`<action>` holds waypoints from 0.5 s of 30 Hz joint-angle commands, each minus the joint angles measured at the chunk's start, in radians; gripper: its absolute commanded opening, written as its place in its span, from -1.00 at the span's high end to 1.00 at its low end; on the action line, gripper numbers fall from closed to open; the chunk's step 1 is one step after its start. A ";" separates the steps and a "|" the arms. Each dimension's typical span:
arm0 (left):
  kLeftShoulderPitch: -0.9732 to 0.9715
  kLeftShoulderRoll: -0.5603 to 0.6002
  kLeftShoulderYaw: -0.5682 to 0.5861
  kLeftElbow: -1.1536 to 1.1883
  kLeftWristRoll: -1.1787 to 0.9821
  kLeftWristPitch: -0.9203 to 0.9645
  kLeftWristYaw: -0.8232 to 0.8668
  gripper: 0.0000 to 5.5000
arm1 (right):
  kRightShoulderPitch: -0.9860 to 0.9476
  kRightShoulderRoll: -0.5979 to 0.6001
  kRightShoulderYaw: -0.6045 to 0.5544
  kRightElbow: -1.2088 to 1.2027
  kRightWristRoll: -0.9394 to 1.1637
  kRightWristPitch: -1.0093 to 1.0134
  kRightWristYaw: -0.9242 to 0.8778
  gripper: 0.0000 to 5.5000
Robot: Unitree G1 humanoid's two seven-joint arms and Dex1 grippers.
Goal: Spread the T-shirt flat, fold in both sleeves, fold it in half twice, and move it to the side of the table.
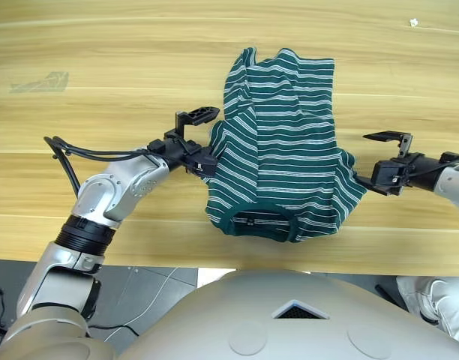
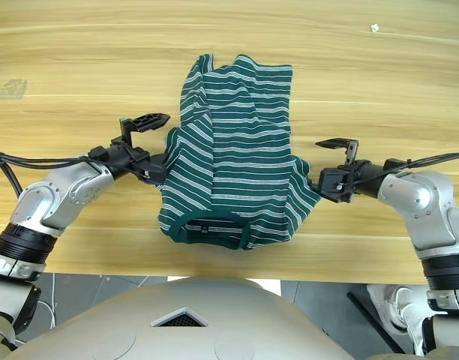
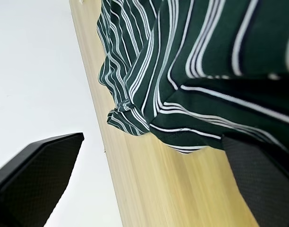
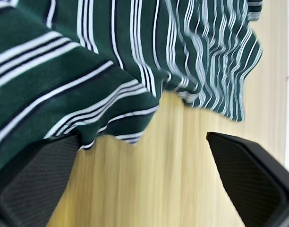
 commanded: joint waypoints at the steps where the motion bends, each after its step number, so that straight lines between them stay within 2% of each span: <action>1: 0.035 0.019 -0.026 0.010 0.026 -0.003 -0.025 -0.96 | 0.024 0.016 0.048 0.034 -0.046 -0.010 -0.008 -0.79; 11: 0.086 0.039 -0.033 0.021 0.031 -0.002 -0.015 -0.96 | 0.011 -0.003 0.072 0.125 -0.078 -0.027 -0.047 -0.79; 15: 0.115 0.126 0.022 0.084 0.048 0.006 0.047 -0.96 | -0.050 -0.022 0.046 0.251 -0.063 -0.038 -0.077 -0.79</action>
